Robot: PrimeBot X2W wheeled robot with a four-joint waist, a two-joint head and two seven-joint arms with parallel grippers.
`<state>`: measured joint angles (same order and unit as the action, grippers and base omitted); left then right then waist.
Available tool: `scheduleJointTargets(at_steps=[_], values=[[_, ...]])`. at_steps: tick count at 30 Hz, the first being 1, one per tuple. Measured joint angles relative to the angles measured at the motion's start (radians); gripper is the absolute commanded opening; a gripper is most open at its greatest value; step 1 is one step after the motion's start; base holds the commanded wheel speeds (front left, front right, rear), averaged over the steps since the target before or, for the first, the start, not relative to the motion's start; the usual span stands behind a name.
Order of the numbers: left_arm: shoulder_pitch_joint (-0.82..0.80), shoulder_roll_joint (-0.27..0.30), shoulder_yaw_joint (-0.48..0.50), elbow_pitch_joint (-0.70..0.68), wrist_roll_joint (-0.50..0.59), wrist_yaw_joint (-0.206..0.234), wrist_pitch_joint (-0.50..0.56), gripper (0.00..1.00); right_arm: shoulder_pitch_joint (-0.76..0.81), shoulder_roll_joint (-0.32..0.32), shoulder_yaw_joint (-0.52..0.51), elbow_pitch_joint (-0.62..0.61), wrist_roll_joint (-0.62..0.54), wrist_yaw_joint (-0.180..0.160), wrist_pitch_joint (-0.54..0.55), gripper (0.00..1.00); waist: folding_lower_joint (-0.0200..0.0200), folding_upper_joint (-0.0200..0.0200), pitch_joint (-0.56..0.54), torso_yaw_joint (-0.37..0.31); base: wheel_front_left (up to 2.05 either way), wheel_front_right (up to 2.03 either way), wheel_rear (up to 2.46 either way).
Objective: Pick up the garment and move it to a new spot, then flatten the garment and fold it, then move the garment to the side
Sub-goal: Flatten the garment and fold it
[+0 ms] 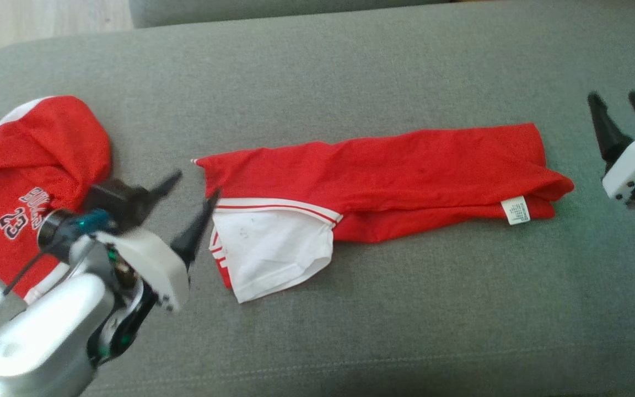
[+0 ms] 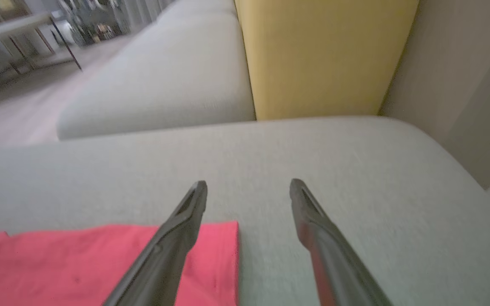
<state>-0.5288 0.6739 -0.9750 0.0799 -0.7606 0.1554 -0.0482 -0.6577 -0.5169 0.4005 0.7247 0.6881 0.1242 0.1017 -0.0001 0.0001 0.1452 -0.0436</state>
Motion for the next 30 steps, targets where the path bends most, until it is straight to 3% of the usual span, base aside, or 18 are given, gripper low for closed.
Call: scheduleJointTargets(at_steps=[4,9,13,14,20,24,30], values=[[0.041,-0.084,0.123,0.032,-0.096,0.062,-0.148,1.0,0.053,0.056,-0.089,-0.077,-0.009,0.0,-0.108,1.0,0.0,0.0,-0.023,0.012,0.0,0.0,0.0],[0.128,-0.195,0.321,0.062,-0.205,0.047,-0.2,1.0,0.168,0.141,-0.201,-0.167,-0.08,0.0,-0.235,1.0,0.0,0.0,-0.052,0.035,0.0,0.0,0.0],[0.203,-0.305,0.532,0.047,-0.104,0.001,-0.202,1.0,0.254,0.206,-0.281,-0.241,-0.192,0.0,-0.296,1.0,0.0,0.0,-0.064,0.057,0.0,0.0,0.0],[0.247,-0.363,0.593,0.044,-0.019,-0.016,-0.207,1.0,0.295,0.234,-0.316,-0.275,-0.271,0.0,-0.312,1.0,0.0,0.0,-0.067,0.066,0.0,0.0,0.0],[0.378,-0.508,0.71,0.057,0.207,-0.076,-0.207,1.0,0.391,0.347,-0.398,-0.336,-0.416,0.0,-0.331,1.0,0.0,0.0,-0.068,0.079,0.0,0.0,0.0],[0.408,-0.567,0.768,0.076,0.288,-0.138,-0.207,1.0,0.409,0.387,-0.441,-0.345,-0.463,0.0,-0.332,1.0,0.0,0.0,-0.058,0.083,0.0,0.0,0.0],[0.411,-0.602,0.812,0.112,0.365,-0.209,-0.207,1.0,0.398,0.414,-0.551,-0.314,-0.515,0.0,-0.307,1.0,0.0,0.0,-0.024,0.095,0.0,0.0,0.0]])
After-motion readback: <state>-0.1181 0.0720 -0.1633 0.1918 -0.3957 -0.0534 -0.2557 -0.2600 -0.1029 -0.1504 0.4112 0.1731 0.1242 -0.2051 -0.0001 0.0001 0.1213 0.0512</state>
